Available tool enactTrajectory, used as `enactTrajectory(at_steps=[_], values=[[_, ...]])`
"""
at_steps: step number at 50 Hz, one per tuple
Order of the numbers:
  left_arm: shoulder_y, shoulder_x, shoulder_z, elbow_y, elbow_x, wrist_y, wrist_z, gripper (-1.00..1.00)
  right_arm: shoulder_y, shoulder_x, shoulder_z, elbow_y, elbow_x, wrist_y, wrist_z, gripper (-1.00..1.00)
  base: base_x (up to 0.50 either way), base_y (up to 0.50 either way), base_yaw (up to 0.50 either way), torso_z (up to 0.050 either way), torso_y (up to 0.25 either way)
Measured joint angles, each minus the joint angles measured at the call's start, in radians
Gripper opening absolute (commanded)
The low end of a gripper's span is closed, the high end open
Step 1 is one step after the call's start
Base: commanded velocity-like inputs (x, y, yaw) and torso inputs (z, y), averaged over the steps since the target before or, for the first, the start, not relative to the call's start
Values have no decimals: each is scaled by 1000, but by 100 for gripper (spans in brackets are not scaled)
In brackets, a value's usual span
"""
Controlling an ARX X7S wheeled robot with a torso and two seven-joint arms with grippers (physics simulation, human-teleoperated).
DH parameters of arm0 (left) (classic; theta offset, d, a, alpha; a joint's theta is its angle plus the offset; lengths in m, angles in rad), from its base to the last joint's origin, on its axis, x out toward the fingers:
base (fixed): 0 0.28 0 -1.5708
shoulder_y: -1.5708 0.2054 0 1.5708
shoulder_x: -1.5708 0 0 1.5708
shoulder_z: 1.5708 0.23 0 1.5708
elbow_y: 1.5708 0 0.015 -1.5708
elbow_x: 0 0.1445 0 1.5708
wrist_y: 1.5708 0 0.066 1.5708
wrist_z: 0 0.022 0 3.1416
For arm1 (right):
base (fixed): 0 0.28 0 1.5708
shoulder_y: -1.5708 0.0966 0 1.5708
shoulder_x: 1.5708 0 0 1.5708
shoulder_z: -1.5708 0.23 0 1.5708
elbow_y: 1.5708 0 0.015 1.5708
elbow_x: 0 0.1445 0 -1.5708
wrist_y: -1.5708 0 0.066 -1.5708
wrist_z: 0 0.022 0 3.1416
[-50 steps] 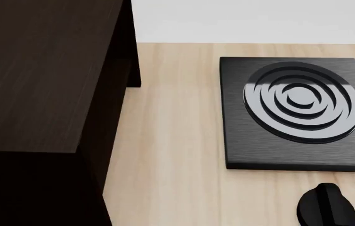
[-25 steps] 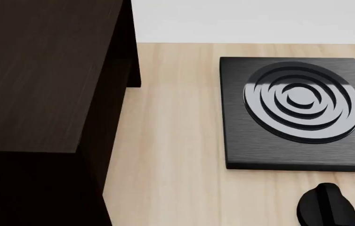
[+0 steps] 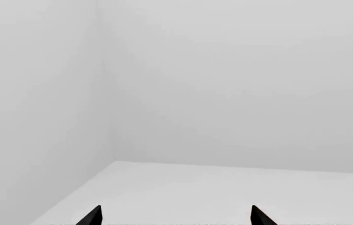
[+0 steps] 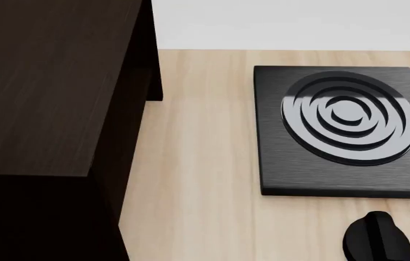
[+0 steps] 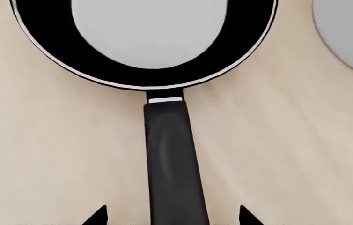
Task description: Put the frying pan under the cabinet shelf.
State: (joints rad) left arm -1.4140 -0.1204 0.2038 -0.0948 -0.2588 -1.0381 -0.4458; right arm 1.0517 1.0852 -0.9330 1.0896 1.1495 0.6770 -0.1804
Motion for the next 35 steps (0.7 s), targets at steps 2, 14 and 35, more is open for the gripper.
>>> enactTrajectory(at_steps=[2,14,35], values=[[2,-1,2,-2,-1,2,-1,100,-2,0,-8,1,-1,2,5,-100,0,0,0,0,0],[14,-4,3,3,-11,4,-8,100,2,23,-21,-68,-10,32,27,-100,0,0,0,0,0],[32,-14,-20,47,-49,-18,-11,100,51,196,-16,-417,35,192,140,-100,0,0,0,0,0]])
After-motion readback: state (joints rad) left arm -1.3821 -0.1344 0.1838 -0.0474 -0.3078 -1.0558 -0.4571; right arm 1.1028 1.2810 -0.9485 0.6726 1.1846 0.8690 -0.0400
